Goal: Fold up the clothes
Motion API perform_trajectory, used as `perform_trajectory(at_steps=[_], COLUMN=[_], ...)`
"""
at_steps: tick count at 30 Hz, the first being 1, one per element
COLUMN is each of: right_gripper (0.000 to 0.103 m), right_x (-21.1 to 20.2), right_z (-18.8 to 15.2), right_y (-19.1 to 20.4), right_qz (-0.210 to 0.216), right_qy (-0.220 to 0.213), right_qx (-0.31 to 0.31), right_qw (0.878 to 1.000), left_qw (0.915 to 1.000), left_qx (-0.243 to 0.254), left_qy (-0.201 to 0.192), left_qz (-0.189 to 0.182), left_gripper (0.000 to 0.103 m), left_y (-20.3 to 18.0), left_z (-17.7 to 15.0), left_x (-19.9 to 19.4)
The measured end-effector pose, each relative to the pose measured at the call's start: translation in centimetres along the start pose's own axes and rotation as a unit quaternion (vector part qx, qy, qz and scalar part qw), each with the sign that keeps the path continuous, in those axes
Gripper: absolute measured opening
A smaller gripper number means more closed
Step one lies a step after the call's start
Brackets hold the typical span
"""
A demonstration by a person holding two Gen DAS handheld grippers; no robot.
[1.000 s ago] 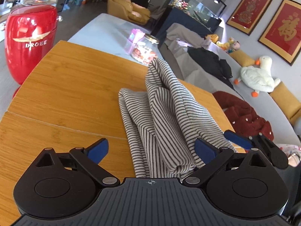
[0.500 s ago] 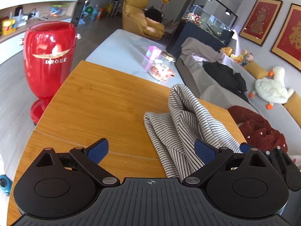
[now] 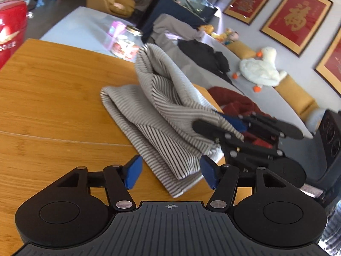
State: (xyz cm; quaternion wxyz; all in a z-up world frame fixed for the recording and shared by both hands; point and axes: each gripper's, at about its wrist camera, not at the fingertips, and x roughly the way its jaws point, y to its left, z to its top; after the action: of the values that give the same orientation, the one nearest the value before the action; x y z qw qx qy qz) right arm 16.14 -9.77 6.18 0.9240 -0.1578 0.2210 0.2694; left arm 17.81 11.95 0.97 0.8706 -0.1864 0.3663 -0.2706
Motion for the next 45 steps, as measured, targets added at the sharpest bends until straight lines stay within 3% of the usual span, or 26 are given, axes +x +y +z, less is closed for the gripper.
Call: perform_trajectory(at_steps=[3,8,12,14,17,19,23,25,27,31,35,36,38,41,43,45], right_gripper=[0.018,0.018,0.018,0.019,0.023,0.03,0.045,0.059,0.063,0.064,0.067,0.072,0.083,0.093,0.099,0.101], right_x=[-1.0,-2.7,2.2,3.1,2.7,2.5,1.7,1.4,1.4,0.6,-1.9,-2.6,-4.1,-5.2,-5.0,-3.3], right_z=[1.7,4.5,2.0,0.8,0.6,0.3,-0.8,-1.0,-1.1,-1.2,-1.3,-1.3,-1.4,-1.6,-1.7,-2.4], right_y=[-1.1,-2.9,-2.8,-3.0,-1.7,-0.5,2.7,4.1,5.0,5.1,2.7,2.1,-0.1,-4.5,-7.5,-10.6], right_qz=[0.04,0.107,0.136,0.151,0.136,0.124,0.098,0.087,0.077,0.07,0.063,0.061,0.049,0.051,0.059,0.085], right_qy=[-0.003,-0.007,0.079,0.088,0.071,0.061,0.039,0.03,0.026,0.019,0.017,0.017,0.016,0.014,0.01,0.01], right_qx=[0.04,0.106,0.149,0.171,0.139,0.11,0.039,0.006,-0.017,-0.034,-0.03,-0.029,-0.011,0.068,0.138,0.229], right_qw=[0.998,0.989,0.976,0.97,0.978,0.984,0.994,0.996,0.997,0.997,0.997,0.998,0.999,0.996,0.989,0.97], left_qw=[0.9995,0.999,0.9987,0.9982,0.9967,0.9974,0.9985,0.9964,0.9934,0.9927,0.9978,0.9984,0.9984,0.9974,0.9966,0.996], left_qx=[0.015,0.017,0.033,0.051,0.077,0.067,0.001,-0.025,-0.039,-0.008,0.013,0.019,0.035,0.06,0.071,0.078], left_qy=[0.011,0.011,0.015,0.022,0.027,0.022,-0.04,-0.076,-0.108,-0.115,-0.061,-0.051,-0.043,-0.032,-0.028,-0.027], left_qz=[-0.026,-0.04,-0.035,-0.022,-0.001,0.014,0.038,0.026,0.004,-0.035,-0.022,-0.018,-0.001,0.023,0.03,0.034], left_gripper=[0.064,0.065,0.065,0.069,0.08,0.082,0.083,0.083,0.083,0.083,0.082,0.082,0.081,0.082,0.082,0.082], left_y=[-0.9,-1.2,-1.3,-1.5,-1.2,-0.2,2.2,2.2,1.6,-1.0,-2.5,-2.8,-2.9,-3.1,-3.2,-3.2], left_z=[-0.4,-0.1,-0.4,-0.7,-1.6,-1.8,-0.5,0.9,2.7,5.2,6.0,6.1,5.8,5.2,4.9,4.6], left_x=[1.7,4.0,4.0,3.2,0.8,-1.1,-5.3,-6.1,-6.4,-2.9,2.7,3.6,4.0,4.5,4.6,4.6])
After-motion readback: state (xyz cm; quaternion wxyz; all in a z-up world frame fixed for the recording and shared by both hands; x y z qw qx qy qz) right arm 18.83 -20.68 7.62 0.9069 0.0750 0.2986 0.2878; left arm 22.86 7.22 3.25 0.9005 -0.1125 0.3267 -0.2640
